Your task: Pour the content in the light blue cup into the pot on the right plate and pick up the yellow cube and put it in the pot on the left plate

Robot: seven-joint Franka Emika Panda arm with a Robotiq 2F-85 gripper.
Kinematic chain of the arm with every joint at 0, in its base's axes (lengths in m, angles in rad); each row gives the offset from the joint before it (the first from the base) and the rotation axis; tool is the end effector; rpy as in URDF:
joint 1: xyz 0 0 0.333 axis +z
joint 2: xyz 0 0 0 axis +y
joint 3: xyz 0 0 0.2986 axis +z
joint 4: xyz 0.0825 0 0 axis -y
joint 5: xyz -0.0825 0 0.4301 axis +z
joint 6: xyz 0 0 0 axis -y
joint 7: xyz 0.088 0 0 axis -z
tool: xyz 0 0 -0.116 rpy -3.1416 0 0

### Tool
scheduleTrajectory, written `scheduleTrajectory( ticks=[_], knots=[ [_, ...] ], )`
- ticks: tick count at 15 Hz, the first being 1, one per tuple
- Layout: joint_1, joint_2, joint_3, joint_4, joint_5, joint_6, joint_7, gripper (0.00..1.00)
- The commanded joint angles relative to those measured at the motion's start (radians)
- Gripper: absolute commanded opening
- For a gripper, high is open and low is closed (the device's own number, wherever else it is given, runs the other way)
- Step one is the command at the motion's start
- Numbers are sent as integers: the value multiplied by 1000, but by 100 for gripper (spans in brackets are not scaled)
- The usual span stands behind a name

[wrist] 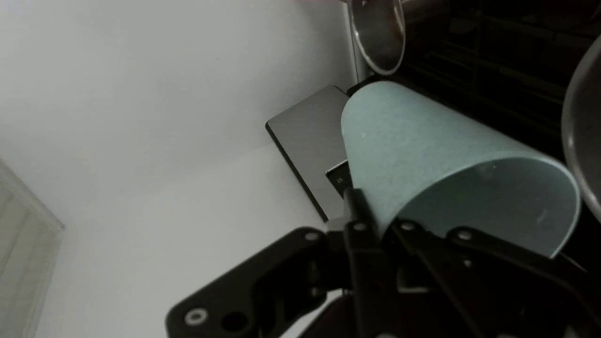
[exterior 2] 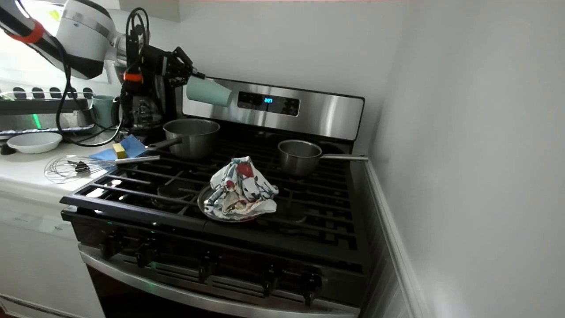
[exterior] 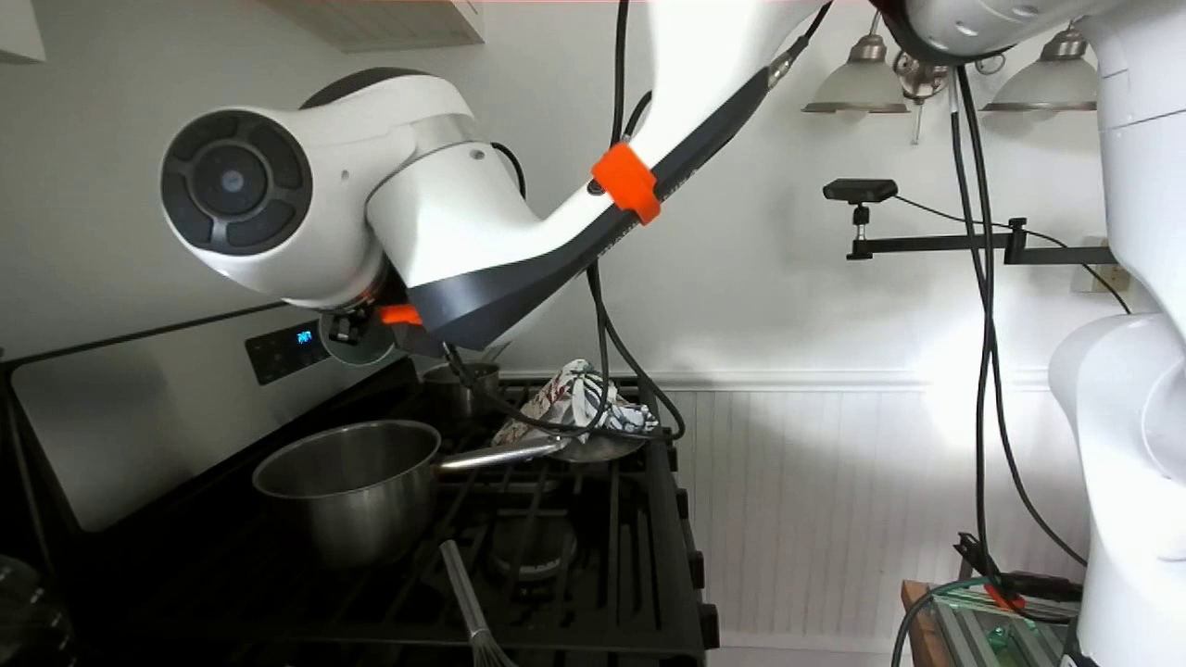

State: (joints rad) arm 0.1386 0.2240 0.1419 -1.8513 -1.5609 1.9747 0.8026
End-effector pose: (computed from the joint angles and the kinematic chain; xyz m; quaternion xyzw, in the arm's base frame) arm 0.6681 0.1125 0.4075 0.7750 0.1110 0.2935 0.5485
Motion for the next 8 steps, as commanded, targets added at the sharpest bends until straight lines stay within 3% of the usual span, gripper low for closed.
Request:
scheduleTrajectory(
  ticks=[1, 8],
  knots=[
    [24, 43, -7, 32, -134, -25, 16, 1],
    [39, 79, 0, 31, -238, -63, -34, 1]
  ],
)
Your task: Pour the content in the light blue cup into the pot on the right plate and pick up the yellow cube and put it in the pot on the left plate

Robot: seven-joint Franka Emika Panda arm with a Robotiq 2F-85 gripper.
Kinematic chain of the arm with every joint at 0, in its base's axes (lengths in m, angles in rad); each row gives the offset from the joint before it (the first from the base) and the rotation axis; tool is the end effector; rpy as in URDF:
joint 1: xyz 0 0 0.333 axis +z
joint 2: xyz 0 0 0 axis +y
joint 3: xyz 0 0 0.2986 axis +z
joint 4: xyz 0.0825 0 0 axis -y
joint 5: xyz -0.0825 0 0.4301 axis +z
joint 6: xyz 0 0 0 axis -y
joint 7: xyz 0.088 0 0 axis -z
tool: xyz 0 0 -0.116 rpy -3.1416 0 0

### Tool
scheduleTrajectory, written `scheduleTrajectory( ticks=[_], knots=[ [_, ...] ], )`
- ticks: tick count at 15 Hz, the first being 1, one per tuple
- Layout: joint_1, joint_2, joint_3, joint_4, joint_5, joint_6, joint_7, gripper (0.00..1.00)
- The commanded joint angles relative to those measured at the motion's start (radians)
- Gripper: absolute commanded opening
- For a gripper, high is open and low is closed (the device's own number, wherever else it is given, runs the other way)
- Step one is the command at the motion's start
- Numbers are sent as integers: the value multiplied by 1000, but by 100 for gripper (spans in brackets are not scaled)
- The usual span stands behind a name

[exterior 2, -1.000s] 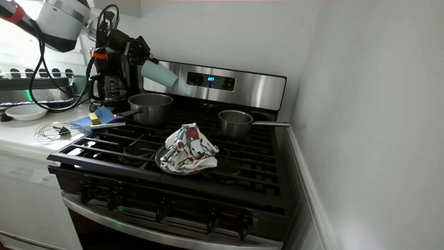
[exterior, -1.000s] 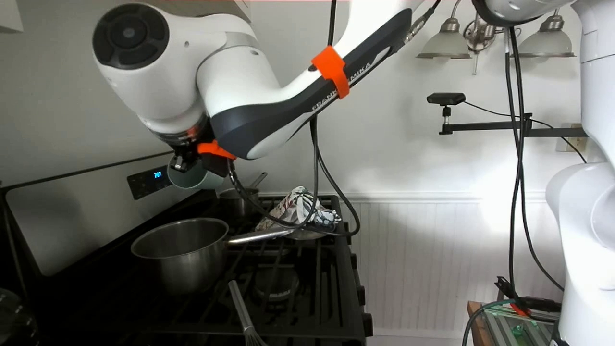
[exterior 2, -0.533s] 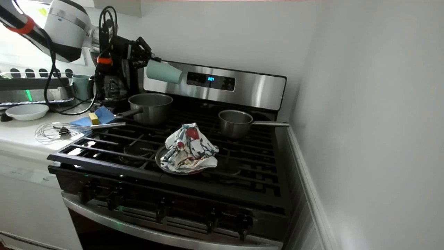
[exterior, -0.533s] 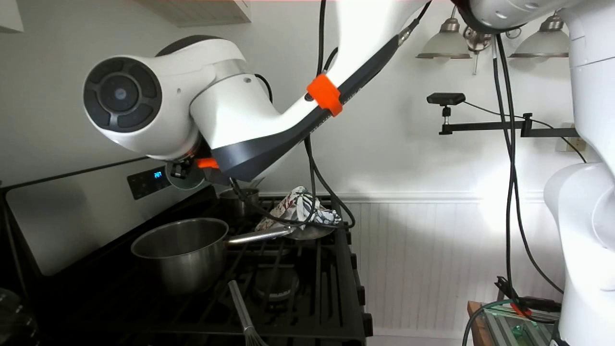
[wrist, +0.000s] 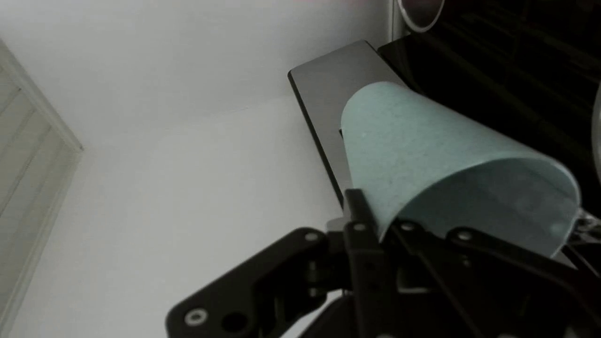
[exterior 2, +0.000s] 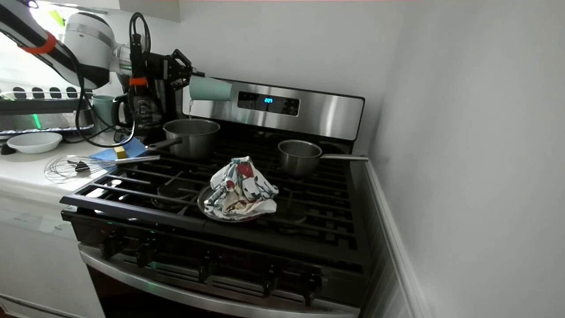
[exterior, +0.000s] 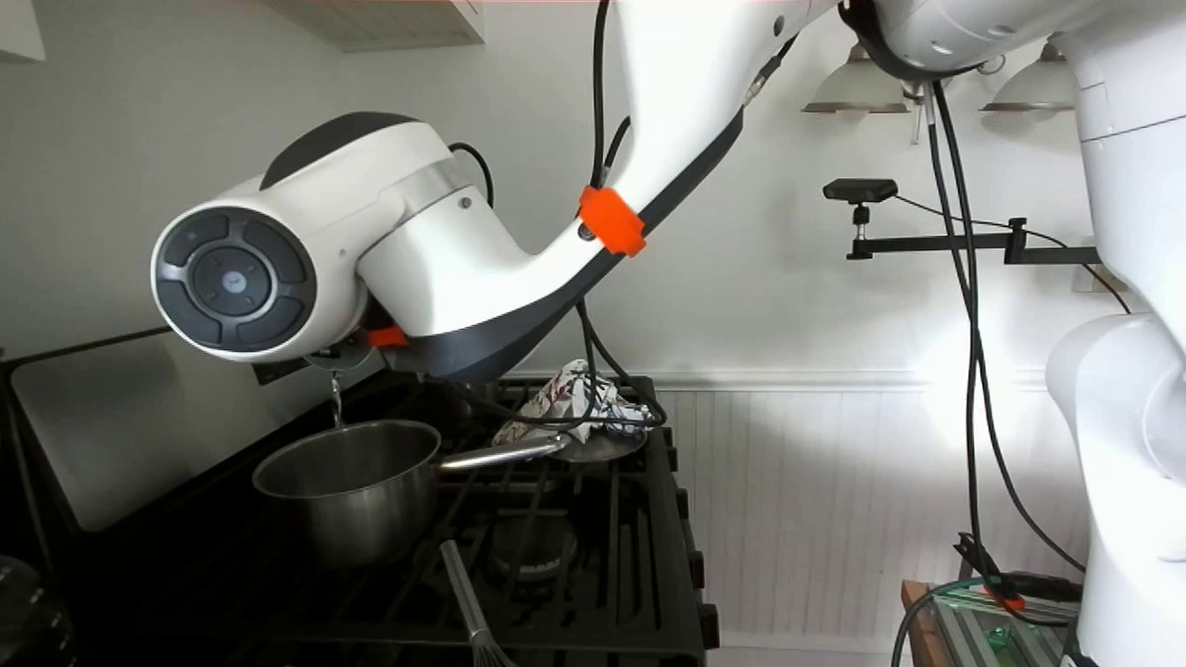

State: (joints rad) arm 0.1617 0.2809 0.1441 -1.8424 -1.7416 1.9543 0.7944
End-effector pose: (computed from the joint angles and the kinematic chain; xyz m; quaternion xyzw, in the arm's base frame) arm 0.6761 0.1301 0.3856 0.7200 0.1743 0.3089 0.5965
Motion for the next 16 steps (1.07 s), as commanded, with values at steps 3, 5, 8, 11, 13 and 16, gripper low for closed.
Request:
scheduleTrajectory(
  ticks=[3, 5, 8, 11, 13, 16],
  knots=[
    [23, 29, -2, 20, -107, -84, -39, 1],
    [26, 33, -1, 18, -135, -106, -45, 1],
    [20, 33, 4, 18, -150, -107, -51, 1],
    [2, 22, 11, 22, -96, -62, -47, 1],
    [-19, 7, 16, 22, -40, 6, -35, 1],
    [-46, -19, 13, 27, 64, 122, -29, 1]
  ],
)
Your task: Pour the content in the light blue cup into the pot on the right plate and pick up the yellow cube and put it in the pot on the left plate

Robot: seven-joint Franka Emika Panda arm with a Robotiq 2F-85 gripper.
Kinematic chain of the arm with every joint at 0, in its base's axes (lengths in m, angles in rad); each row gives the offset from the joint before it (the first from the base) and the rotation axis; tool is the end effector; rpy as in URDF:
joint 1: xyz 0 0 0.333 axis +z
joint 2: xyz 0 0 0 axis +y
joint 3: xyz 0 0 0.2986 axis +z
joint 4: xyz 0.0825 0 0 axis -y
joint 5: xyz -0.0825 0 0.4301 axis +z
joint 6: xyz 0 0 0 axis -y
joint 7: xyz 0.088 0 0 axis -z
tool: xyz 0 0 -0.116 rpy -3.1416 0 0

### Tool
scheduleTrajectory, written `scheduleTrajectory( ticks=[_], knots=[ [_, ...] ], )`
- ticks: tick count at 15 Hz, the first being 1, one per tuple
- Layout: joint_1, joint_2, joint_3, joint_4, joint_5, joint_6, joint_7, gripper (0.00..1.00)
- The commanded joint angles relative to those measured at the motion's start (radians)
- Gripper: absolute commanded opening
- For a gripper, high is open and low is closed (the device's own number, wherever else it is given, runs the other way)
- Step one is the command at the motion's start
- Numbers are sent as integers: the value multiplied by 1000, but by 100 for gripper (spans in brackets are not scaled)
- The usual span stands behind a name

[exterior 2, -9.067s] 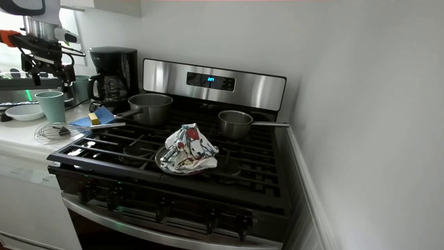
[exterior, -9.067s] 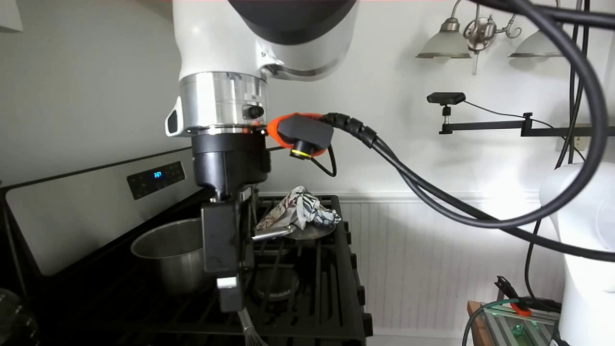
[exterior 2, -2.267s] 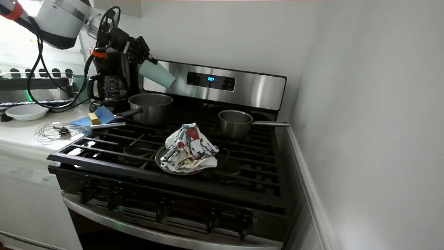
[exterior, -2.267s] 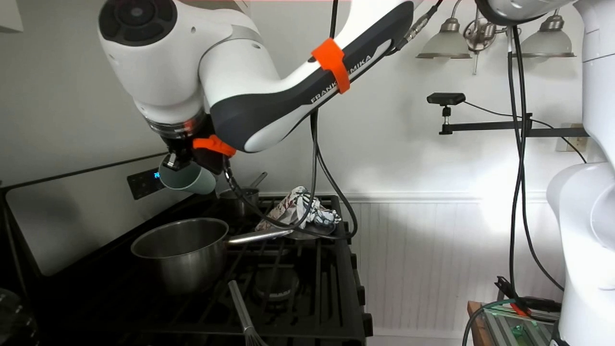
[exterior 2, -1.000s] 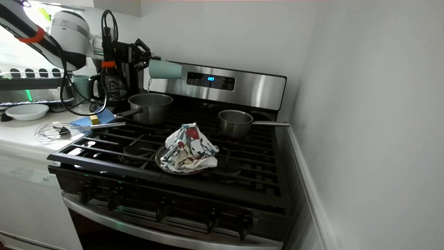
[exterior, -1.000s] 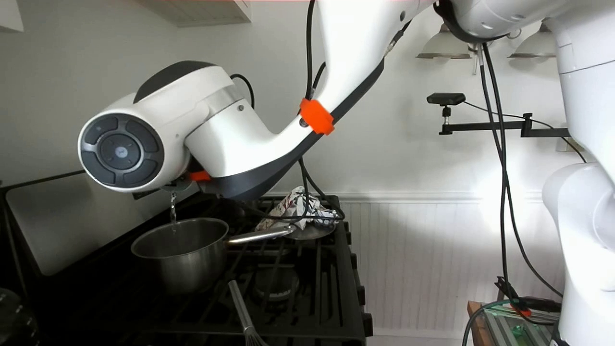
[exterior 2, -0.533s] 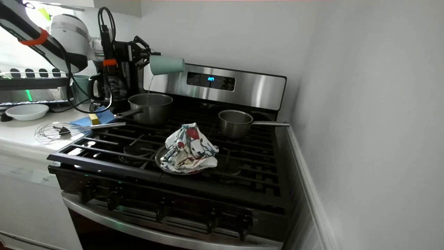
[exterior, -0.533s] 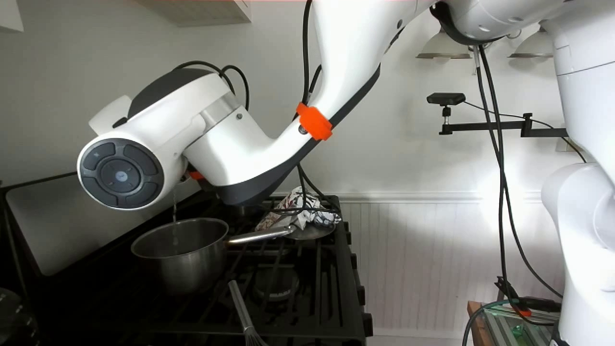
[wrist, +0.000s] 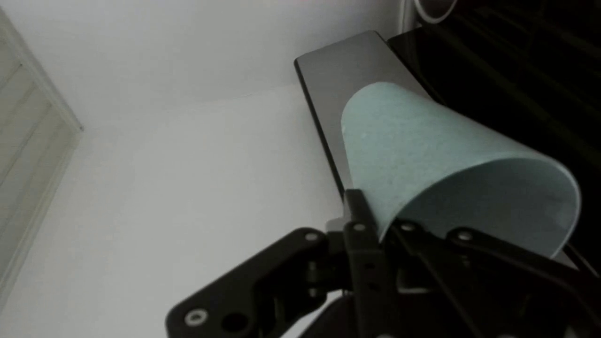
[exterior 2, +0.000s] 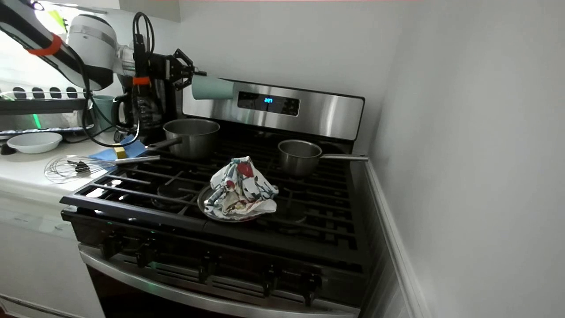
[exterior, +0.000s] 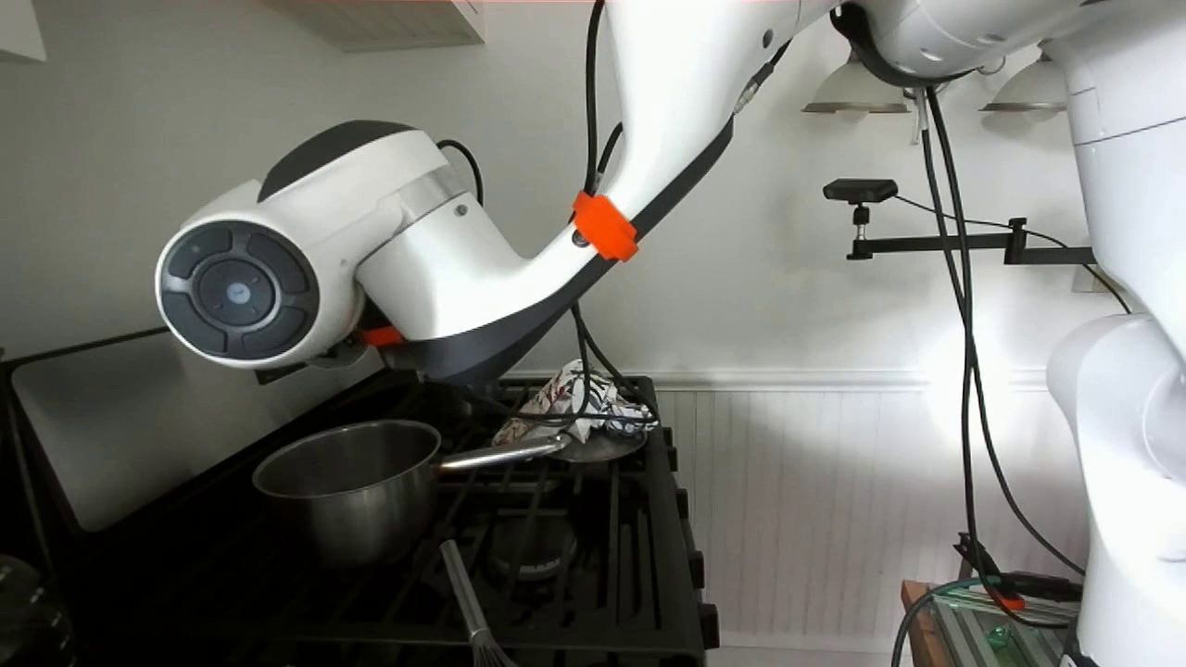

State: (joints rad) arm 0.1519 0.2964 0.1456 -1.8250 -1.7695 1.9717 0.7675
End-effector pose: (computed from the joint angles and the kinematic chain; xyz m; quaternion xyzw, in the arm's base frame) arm 0.6827 0.1281 0.3849 0.7116 0.1918 0.3072 0.6021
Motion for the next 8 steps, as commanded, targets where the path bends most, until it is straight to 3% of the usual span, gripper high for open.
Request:
scheduleTrajectory(
  ticks=[1, 8],
  knots=[
    [-46, -47, 11, 10, 137, 149, -3, 1],
    [-102, -154, -8, -40, 476, 512, -115, 1]
  ],
)
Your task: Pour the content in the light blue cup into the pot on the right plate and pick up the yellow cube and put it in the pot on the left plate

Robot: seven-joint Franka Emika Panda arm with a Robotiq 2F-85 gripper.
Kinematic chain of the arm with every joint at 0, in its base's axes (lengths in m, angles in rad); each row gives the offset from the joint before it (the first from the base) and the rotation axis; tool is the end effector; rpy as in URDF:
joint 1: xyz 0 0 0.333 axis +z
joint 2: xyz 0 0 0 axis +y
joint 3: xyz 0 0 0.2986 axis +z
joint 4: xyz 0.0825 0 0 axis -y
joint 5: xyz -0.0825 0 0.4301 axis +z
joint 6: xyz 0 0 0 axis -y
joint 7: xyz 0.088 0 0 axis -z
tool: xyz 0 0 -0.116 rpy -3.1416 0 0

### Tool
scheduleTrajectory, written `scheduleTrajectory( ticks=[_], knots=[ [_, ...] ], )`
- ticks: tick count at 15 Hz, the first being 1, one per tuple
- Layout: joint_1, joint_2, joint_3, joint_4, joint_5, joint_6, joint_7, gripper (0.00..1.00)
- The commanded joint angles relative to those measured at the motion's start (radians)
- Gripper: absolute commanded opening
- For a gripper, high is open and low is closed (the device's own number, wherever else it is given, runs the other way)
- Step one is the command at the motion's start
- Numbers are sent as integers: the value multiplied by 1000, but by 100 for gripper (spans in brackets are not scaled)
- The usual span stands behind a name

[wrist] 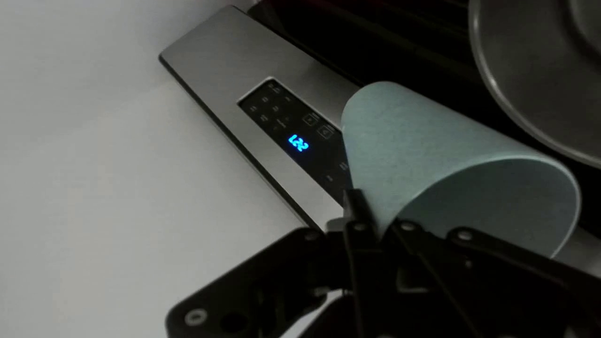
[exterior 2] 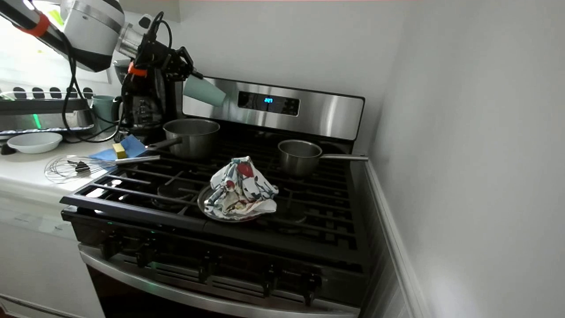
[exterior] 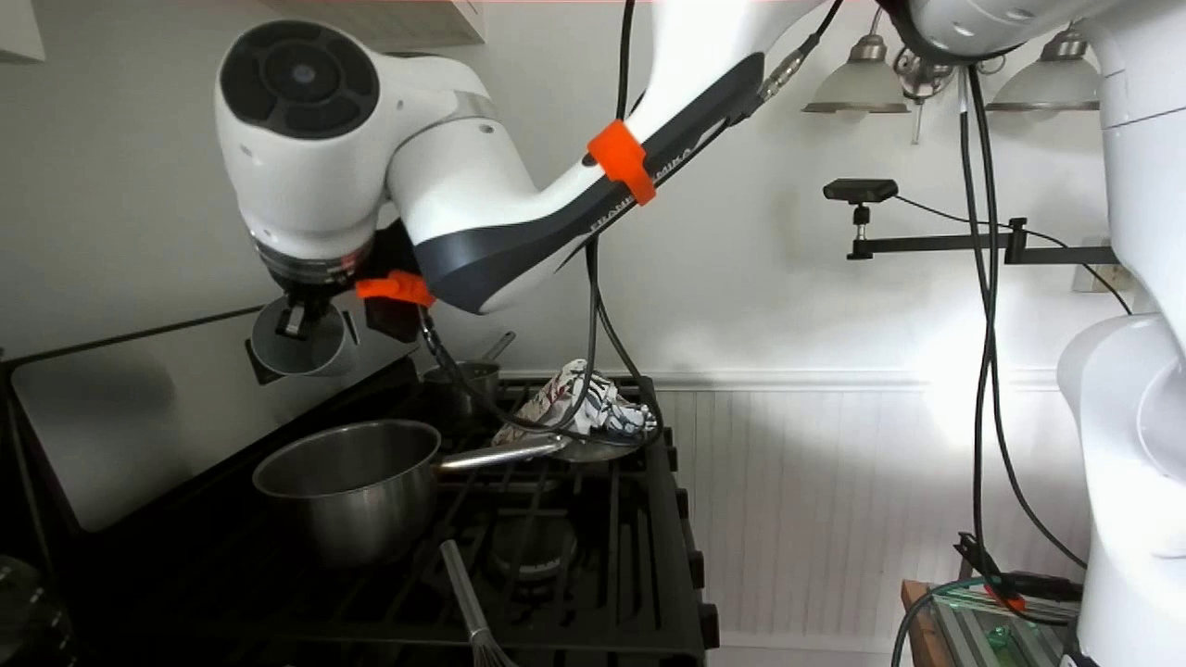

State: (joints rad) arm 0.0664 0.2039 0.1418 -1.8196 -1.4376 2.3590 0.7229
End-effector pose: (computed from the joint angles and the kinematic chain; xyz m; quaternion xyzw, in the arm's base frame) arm 0.6825 0.1196 0.4301 0.8219 0.1760 0.3531 0.4109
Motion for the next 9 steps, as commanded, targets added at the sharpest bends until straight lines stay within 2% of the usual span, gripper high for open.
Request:
scheduleTrajectory(
  ticks=[1, 2, 3, 9],
  knots=[
    [-15, -78, -2, -60, 217, 162, -116, 1],
    [-35, -90, 25, -76, 293, 186, -164, 1],
    [-20, -99, 20, -89, 383, 201, -222, 1],
    [-115, -123, 216, -162, 864, 140, -545, 1]
  ],
)
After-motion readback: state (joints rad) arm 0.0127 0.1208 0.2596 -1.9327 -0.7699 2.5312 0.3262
